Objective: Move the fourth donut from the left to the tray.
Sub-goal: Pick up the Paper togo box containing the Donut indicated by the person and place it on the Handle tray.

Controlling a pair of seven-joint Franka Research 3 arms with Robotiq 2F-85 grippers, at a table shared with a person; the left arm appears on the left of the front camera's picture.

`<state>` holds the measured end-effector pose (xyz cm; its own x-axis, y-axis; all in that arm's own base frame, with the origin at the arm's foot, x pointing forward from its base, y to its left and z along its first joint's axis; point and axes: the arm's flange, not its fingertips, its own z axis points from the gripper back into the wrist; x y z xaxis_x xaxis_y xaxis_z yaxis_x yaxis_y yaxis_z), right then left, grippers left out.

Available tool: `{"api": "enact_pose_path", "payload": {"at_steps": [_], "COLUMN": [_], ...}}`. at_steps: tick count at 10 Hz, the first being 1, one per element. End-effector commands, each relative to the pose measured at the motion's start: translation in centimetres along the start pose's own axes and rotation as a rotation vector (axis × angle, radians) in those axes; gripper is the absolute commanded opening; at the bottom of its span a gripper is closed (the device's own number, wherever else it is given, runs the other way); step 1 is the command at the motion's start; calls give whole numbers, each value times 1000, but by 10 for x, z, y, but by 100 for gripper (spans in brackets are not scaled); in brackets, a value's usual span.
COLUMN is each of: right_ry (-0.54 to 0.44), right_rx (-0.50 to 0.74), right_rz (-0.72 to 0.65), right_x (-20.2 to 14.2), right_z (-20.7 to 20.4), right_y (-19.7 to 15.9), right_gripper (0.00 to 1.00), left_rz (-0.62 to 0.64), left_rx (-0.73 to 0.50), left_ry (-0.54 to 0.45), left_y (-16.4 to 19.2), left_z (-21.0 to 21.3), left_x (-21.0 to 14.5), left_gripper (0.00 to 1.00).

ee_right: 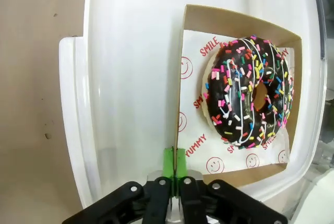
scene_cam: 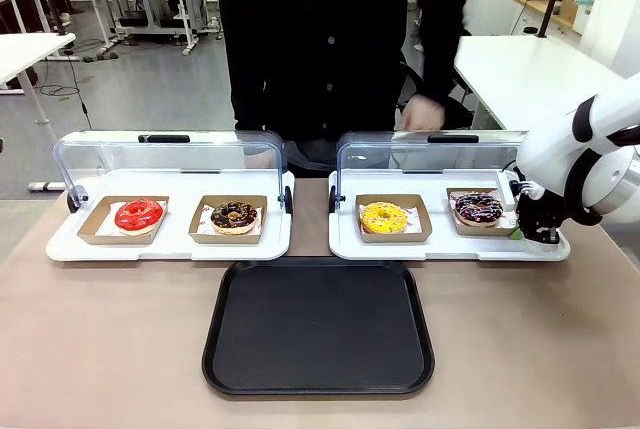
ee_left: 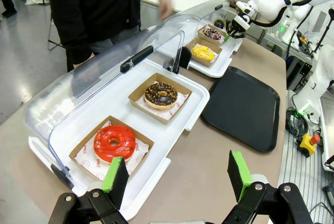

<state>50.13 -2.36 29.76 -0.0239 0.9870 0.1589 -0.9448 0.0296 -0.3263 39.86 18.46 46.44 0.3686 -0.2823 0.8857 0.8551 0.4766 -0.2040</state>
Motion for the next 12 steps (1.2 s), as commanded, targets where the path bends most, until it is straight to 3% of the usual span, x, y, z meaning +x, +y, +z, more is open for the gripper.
{"api": "enact_pose_path", "payload": {"at_steps": [1,2,6,12], "right_ry": [-1,0,-38,-68], "right_rx": [-2,0,-70,-43], "right_rz": [-5,0,11,-23], "right_x": [0,0,33,118], "right_z": [0,0,66,122], "right_y": [0,0,15,82], "right_gripper": [0,2,2,2], "left_rz": [-19,-19,-19,-19], "left_rx": [-5,-5,-5,-5], "left_ry": [-9,-9,-9,-9], "left_y": [-1,-1,-1,-1], "left_z": [1,1,1,1], "left_x": [0,0,0,0], "left_gripper": [100,100,100,100]}}
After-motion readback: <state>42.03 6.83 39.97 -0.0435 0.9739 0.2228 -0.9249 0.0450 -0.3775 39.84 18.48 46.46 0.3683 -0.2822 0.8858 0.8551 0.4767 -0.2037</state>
